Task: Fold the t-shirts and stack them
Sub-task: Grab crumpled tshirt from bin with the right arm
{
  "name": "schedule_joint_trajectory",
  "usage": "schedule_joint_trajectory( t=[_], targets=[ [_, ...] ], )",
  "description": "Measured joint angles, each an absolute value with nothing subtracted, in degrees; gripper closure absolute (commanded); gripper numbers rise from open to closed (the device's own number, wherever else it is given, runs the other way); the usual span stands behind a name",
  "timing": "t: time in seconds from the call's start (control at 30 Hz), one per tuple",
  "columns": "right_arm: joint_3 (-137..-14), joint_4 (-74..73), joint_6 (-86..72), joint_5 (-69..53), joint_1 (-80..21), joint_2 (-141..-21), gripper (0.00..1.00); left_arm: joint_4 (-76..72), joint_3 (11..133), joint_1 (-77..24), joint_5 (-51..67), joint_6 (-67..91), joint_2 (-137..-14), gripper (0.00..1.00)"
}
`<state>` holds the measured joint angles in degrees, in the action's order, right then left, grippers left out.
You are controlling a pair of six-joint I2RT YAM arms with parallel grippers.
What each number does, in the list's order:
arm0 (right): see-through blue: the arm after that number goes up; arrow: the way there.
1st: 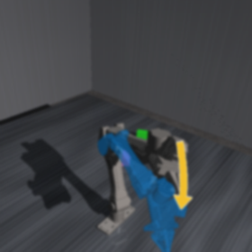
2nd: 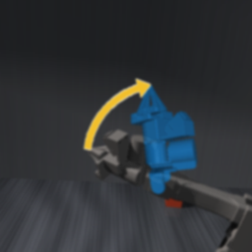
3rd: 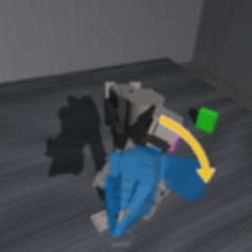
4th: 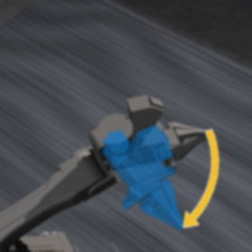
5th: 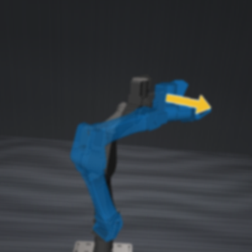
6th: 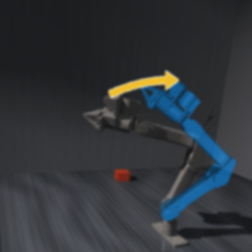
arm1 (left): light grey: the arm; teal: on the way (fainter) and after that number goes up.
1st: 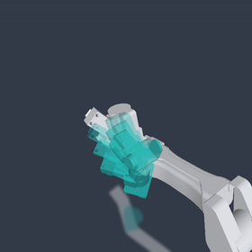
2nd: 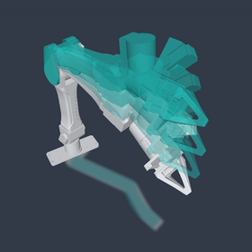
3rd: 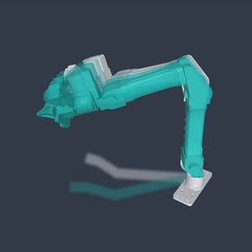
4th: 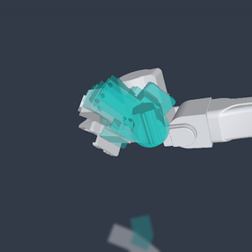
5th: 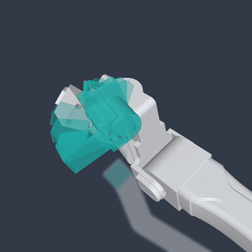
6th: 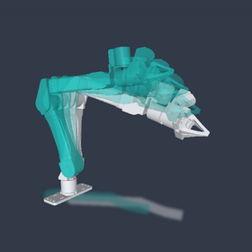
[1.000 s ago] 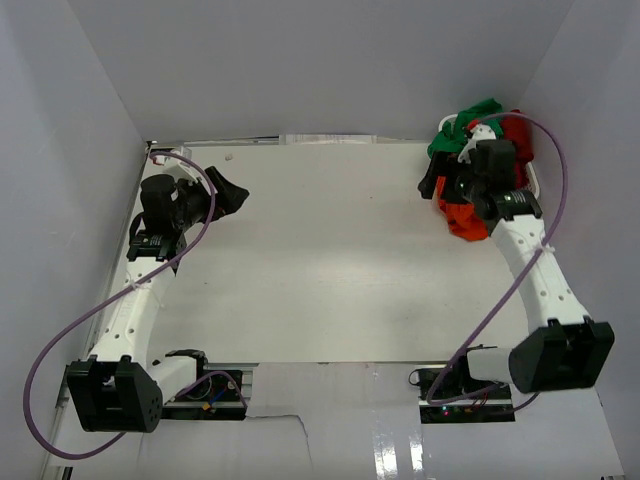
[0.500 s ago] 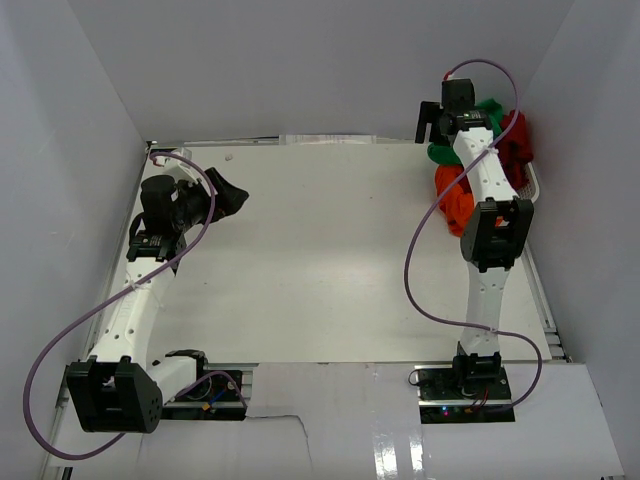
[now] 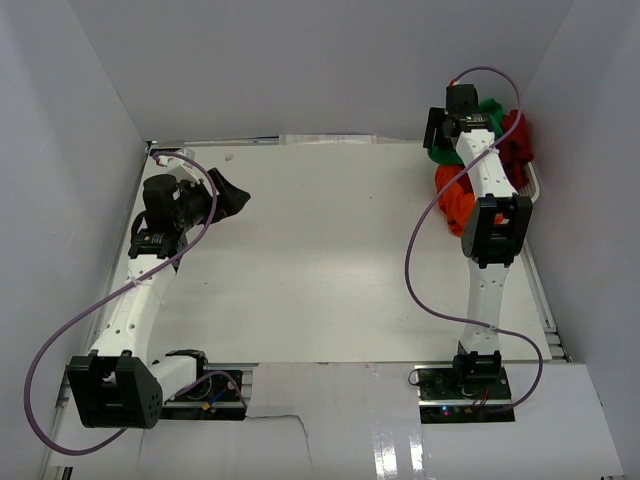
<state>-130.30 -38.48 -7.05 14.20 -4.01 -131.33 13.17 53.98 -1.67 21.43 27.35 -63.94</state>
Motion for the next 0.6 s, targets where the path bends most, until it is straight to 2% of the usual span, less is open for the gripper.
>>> schedule_joint_trajectory(
  t=[0.13,0.2,0.23,0.27,0.33,0.37,0.4,0.6],
  targets=[
    [-130.2,-38.5,-7.0,13.7,-4.0,-132.2,0.27,13.5,54.0,-1.7,21.4,27.2,-64.4,0.02],
    [-130.1,-38.4,-6.9,13.3,-4.0,-132.5,0.59,13.5,54.0,-1.7,21.4,27.1,-64.4,0.02],
    [-129.9,-38.4,-6.8,13.1,-4.1,-132.5,0.71,13.5,54.0,-1.7,21.4,27.0,-64.4,0.02],
    [-129.8,-38.5,-6.7,12.9,-4.1,-132.6,0.79,13.5,54.0,-1.7,21.4,27.0,-64.4,0.02],
    [-129.8,-38.4,-7.0,12.1,-4.1,-132.6,0.8,13.5,54.0,-1.7,21.4,27.0,-64.4,0.02],
    [-129.8,-38.4,-7.1,11.6,-4.1,-132.6,0.9,13.5,54.0,-1.7,21.4,27.0,-64.4,0.02],
    [-129.8,-38.3,-7.1,11.1,-4.1,-132.6,0.92,13.5,54.0,-1.7,21.4,26.9,-64.4,0.02],
    [-129.8,-36.2,-7.3,3.1,-4.1,-132.2,0.92,13.5,54.0,-1.7,21.4,26.8,-64.4,0.02]
  ],
)
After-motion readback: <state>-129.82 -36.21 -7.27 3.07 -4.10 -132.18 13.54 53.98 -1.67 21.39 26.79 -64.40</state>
